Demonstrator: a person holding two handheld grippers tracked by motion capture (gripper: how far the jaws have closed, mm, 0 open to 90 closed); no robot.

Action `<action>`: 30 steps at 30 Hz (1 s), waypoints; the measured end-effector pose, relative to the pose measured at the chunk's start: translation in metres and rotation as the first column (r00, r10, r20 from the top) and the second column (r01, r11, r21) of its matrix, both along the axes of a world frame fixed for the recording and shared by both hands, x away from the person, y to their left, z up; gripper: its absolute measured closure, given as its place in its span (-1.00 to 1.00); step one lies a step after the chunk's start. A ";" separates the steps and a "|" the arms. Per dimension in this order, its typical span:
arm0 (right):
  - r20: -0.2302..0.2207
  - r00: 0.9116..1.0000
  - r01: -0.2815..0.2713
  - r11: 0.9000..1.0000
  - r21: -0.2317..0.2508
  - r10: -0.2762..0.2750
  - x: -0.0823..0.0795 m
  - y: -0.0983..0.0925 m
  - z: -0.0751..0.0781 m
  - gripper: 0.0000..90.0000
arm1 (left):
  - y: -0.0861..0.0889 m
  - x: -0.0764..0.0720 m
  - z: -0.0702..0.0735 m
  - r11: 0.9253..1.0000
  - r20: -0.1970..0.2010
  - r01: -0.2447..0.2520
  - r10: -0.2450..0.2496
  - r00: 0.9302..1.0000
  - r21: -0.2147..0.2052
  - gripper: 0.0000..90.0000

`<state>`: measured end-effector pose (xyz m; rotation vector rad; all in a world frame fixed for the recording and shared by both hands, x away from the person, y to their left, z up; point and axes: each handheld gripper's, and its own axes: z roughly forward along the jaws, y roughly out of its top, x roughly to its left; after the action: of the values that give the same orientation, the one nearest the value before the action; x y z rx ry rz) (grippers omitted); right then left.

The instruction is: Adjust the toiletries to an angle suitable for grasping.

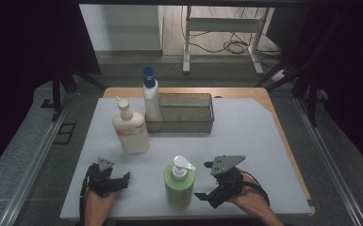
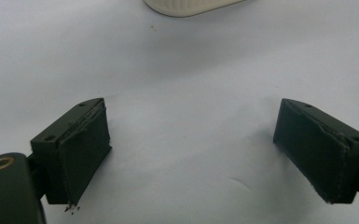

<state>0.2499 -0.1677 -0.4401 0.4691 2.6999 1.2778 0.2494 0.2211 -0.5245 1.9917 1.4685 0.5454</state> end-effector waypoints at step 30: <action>0.024 0.996 -0.088 0.995 0.054 0.087 -0.013 0.053 0.004 -0.93 | 0.000 0.000 0.000 1.000 0.001 -0.001 0.001 1.000 -0.001 -0.78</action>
<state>0.2372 -0.1142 -0.4365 0.3436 2.7015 1.3742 0.2493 0.2210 -0.5245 1.9902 1.4685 0.5457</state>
